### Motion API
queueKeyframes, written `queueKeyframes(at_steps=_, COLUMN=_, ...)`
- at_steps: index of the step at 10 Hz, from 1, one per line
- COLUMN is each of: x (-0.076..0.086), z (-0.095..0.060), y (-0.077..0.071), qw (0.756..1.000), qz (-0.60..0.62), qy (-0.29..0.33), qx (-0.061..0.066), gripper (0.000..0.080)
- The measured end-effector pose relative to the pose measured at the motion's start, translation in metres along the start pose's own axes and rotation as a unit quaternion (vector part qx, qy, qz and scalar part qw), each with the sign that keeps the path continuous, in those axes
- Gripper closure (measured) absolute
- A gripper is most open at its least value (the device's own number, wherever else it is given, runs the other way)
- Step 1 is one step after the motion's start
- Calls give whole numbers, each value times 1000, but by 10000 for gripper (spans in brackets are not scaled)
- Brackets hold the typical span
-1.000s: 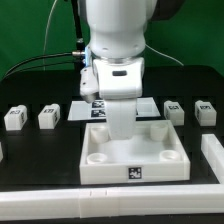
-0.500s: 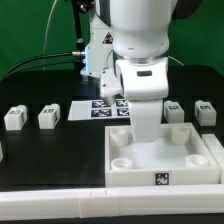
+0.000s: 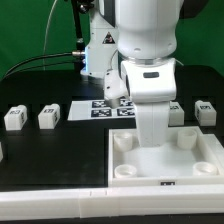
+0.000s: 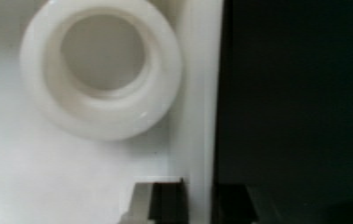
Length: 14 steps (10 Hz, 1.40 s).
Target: Assemble one leg
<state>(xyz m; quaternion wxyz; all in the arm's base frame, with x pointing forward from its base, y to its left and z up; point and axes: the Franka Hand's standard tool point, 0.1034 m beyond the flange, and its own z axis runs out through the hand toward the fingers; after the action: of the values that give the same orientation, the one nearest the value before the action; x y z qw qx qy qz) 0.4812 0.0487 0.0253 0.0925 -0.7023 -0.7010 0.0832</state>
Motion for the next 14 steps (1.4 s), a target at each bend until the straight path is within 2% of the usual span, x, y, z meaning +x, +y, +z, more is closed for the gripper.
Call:
queueKeyframes(at_steps=1, x=0, z=-2, y=3, qw=1000, qz=0, qy=-1, qx=3, gripper=735)
queueKeyframes(at_steps=5, x=-1, z=1, y=3, qw=1000, qz=8, qy=0, qx=1, gripper=735)
queueKeyframes(at_steps=6, x=-1, z=0, y=4, qw=1000, qz=8, qy=0, qx=1, gripper=682)
queueKeyframes(at_steps=7, x=-1, z=1, y=3, qw=1000, qz=8, qy=0, qx=1, gripper=480)
queueKeyframes(at_steps=8, x=-1, z=1, y=3, qw=1000, qz=8, qy=0, qx=1, gripper=480)
queueKeyframes(at_steps=10, x=-4, z=2, y=2, qw=1000, qz=11, qy=1, qx=3, gripper=220)
queueKeyframes(at_steps=11, x=-4, z=4, y=1, qw=1000, qz=12, qy=1, qx=4, gripper=220)
queueKeyframes(at_steps=12, x=-4, z=4, y=0, qw=1000, qz=12, qy=1, qx=5, gripper=163)
queueKeyframes(at_steps=14, x=-4, z=4, y=0, qw=1000, qz=14, qy=0, qx=5, gripper=153)
